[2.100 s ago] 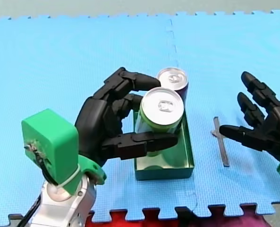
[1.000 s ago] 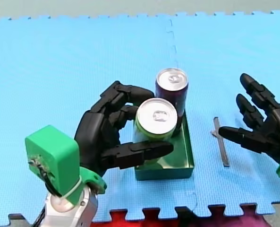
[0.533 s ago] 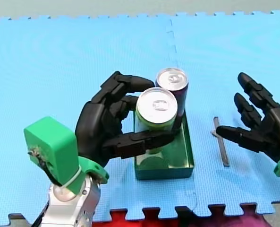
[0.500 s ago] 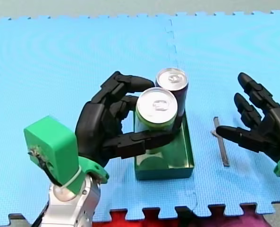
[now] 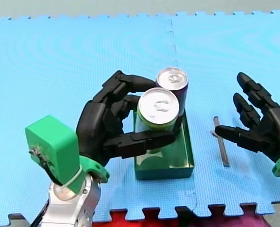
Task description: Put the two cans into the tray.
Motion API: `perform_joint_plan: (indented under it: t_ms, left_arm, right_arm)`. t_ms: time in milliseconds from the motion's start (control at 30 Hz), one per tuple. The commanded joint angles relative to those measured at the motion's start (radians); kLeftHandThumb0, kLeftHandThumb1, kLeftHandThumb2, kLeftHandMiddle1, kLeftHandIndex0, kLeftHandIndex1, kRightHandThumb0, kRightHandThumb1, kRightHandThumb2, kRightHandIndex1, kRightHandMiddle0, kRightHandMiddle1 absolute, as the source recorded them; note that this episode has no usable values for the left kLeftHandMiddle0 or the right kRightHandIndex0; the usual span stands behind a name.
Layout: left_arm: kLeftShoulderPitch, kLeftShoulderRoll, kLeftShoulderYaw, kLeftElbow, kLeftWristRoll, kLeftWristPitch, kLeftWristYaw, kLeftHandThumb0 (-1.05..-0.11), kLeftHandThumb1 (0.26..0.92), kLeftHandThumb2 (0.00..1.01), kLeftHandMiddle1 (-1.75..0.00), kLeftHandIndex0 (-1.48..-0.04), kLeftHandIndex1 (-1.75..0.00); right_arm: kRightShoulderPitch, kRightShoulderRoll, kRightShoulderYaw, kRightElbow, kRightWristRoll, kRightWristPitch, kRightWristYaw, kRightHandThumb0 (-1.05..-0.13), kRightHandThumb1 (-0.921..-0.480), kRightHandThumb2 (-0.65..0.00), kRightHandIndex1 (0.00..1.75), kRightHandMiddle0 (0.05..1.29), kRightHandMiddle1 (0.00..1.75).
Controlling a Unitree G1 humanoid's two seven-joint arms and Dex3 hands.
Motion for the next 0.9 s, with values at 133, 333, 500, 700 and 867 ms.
perform_joint_plan:
  t_ms: [133,333,500,700,867]
  left_arm:
    - [-0.013,0.003,0.008,0.058,-0.002,-0.019,-0.013,-0.53,0.86,0.0,-1.75,-0.61,-1.75]
    - [-0.012,0.005,0.011,0.067,-0.004,-0.018,-0.022,-0.522,0.862,0.0,-1.75,-0.61,-1.75]
    - [-0.006,0.0,0.011,0.097,0.002,-0.04,-0.027,-0.518,0.863,0.0,-1.75,-0.6,-1.75]
    - [-0.001,-0.005,0.014,0.125,0.0,-0.064,-0.036,-0.514,0.864,0.0,-1.75,-0.6,-1.75]
    - [0.001,-0.007,0.021,0.139,-0.004,-0.062,-0.038,-0.504,0.862,0.0,-1.75,-0.6,-1.75]
  right_arm:
    - [-0.002,-0.004,0.005,0.009,-0.017,-0.033,-0.033,-0.831,-0.745,-0.013,0.01,0.17,0.0]
    - [0.0,-0.001,0.0,0.003,-0.003,-0.03,-0.018,-0.876,-0.776,-0.014,0.03,0.17,0.0]
    - [0.0,0.001,-0.01,0.0,0.018,-0.018,0.007,-0.911,-0.807,-0.015,0.02,0.17,0.0]
    - [-0.001,0.003,-0.015,0.0,0.028,-0.013,0.022,-0.932,-0.831,-0.013,0.02,0.17,0.0]
    - [0.002,0.004,-0.015,-0.004,0.03,-0.013,0.027,-0.95,-0.849,-0.012,0.02,0.17,0.0]
